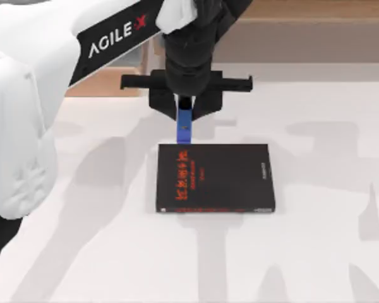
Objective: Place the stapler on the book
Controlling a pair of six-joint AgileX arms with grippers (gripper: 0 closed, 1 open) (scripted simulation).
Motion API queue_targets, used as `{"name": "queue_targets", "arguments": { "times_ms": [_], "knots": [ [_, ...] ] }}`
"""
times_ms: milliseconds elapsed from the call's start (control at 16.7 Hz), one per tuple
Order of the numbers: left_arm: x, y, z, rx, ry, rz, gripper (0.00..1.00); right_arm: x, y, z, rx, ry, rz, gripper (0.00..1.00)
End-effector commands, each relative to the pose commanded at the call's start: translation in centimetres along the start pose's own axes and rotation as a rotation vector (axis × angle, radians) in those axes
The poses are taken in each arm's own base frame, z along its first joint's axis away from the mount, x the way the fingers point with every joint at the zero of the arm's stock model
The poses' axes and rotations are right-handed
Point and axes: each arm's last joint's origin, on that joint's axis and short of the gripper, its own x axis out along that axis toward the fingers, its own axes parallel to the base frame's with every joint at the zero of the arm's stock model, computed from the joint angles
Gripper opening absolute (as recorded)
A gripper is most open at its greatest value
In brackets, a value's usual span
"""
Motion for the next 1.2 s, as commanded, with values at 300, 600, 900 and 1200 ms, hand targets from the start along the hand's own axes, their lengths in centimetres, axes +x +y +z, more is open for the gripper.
{"name": "queue_targets", "arguments": {
  "times_ms": [300,600,900,1200],
  "knots": [
    [2.4,-4.0,-3.7,-0.006,0.069,-0.038,0.00,0.0,0.0,0.0,0.000,0.000,0.000,1.00],
    [2.5,-3.9,-3.6,-0.007,0.069,-0.036,0.00,0.0,0.0,0.0,0.000,0.000,0.000,1.00],
    [3.8,-4.0,-3.7,-0.006,0.070,-0.037,0.00,0.0,0.0,0.0,0.000,0.000,0.000,1.00],
    [5.0,-4.1,-3.9,-0.006,0.068,-0.038,0.00,0.0,0.0,0.0,0.000,0.000,0.000,1.00]
  ]
}}
